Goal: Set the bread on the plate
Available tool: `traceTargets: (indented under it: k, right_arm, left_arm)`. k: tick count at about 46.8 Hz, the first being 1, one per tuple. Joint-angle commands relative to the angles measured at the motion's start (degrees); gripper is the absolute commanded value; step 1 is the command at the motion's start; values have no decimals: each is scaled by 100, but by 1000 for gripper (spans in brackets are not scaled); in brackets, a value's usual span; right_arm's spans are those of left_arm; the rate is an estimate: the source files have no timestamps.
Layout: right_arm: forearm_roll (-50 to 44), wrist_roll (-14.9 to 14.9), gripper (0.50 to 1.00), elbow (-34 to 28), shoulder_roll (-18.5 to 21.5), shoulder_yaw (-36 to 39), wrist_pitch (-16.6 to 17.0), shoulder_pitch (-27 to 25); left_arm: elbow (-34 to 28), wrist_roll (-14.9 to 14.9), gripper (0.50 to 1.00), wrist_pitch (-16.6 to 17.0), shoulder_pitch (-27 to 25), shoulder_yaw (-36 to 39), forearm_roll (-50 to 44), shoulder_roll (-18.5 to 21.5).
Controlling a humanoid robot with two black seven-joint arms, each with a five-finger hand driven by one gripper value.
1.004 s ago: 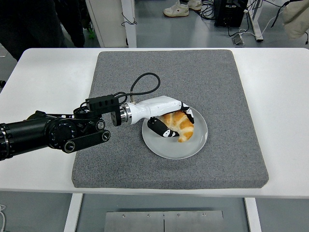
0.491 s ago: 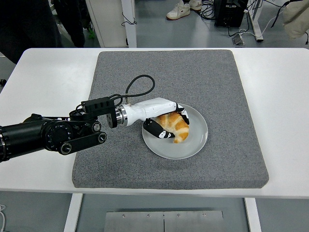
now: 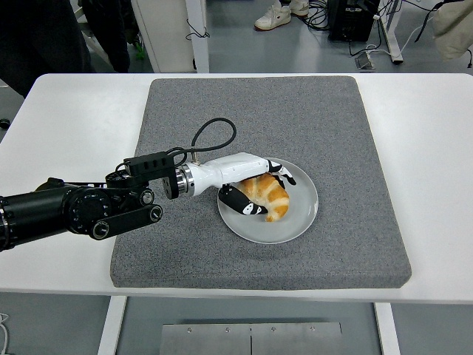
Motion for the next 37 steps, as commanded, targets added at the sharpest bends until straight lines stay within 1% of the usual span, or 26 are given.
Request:
traceTargets:
  k: [1, 6, 14, 17, 24, 28, 37]
  right_arm:
    - [-6, 8, 1000, 0, 0, 2, -6, 0]
    - [-6, 8, 1000, 0, 0, 2, 3, 0]
    - [3, -1, 1000, 0, 0, 2, 3, 0]
    - [3, 8, 1000, 0, 0, 2, -6, 0]
    - [-6, -1, 1000, 0, 0, 2, -6, 0]
    - [-6, -1, 1000, 0, 0, 2, -6, 0]
    - [3, -1, 1000, 0, 0, 2, -6, 0]
  left_arm:
    - [0, 0, 707, 0, 0, 0, -8, -1]
    - [0, 0, 719, 0, 0, -9, -8, -1]
    - [0, 0, 757, 0, 9, -9, -52, -1]
    - [0, 0, 777, 0, 0, -9, -139, -1]
    - [0, 0, 840, 0, 0, -9, -271, -1]
    - [0, 0, 866, 0, 0, -9, -307, -1]
    - [0, 0, 895, 0, 0, -44, -359, -1]
